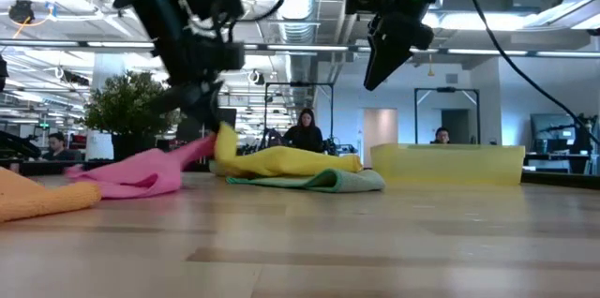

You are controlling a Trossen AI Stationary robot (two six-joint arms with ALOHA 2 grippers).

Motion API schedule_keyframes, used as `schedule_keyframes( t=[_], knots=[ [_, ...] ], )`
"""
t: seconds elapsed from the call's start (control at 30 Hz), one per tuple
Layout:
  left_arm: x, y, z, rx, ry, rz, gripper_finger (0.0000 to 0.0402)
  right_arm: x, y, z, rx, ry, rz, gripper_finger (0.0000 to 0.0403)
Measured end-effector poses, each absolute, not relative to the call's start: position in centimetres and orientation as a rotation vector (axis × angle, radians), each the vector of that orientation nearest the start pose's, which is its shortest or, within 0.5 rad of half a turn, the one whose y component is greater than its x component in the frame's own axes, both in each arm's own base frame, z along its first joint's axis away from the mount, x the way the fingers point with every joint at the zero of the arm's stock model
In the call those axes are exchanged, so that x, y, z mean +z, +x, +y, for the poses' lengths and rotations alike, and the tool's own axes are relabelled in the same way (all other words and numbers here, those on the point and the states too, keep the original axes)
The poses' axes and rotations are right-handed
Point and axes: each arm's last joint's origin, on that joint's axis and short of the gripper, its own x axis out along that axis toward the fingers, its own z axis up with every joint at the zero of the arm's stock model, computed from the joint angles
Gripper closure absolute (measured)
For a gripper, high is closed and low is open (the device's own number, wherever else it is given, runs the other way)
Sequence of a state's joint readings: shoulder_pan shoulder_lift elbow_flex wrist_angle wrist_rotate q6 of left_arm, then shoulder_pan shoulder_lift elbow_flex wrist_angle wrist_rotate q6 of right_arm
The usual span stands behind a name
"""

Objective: Fold microfiber towels
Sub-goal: Fold the yellow towel

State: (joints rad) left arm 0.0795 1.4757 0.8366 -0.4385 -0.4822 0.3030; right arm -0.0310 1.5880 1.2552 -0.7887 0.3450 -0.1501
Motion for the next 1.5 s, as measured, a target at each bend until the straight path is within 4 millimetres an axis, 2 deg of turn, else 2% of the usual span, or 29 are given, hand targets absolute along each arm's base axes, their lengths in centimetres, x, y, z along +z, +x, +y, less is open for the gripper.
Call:
schedule_keyframes(
  t=[0.1, 0.23, 0.5, 0.67, 0.87, 1.07, 1.27, 1.37, 1.5],
  knots=[
    [19.8, 27.5, 3.5, 0.319, 0.510, 1.131, 0.0399, 26.4, 31.4, -2.2, -0.262, -0.302, 1.119, 0.0232],
    [20.0, 27.1, 3.5, 0.324, 0.473, 1.190, 0.0399, 26.6, 31.2, -2.5, -0.272, -0.294, 1.113, 0.0232],
    [17.0, 25.1, 3.2, 0.322, 0.328, 1.284, 0.0401, 26.6, 31.2, -2.9, -0.277, -0.293, 1.119, 0.0234],
    [16.4, 24.8, 3.4, 0.353, 0.294, 1.265, 0.0397, 26.6, 31.2, -2.9, -0.273, -0.299, 1.117, 0.0235],
    [16.5, 25.2, 3.5, 0.343, 0.322, 1.229, 0.0367, 26.6, 31.2, -2.9, -0.273, -0.299, 1.117, 0.0236],
    [16.6, 25.4, 3.5, 0.327, 0.334, 1.211, 0.0315, 26.6, 31.2, -2.9, -0.273, -0.299, 1.117, 0.0238],
    [16.5, 25.4, 3.3, 0.232, 0.384, 1.229, 0.0280, 26.6, 31.2, -2.9, -0.273, -0.299, 1.118, 0.0239],
    [16.5, 25.4, 3.3, 0.213, 0.408, 1.237, 0.0289, 26.6, 31.2, -2.9, -0.273, -0.299, 1.118, 0.0239],
    [16.5, 25.4, 3.3, 0.200, 0.430, 1.240, 0.0346, 26.6, 31.2, -2.9, -0.273, -0.299, 1.118, 0.0239]
  ],
)
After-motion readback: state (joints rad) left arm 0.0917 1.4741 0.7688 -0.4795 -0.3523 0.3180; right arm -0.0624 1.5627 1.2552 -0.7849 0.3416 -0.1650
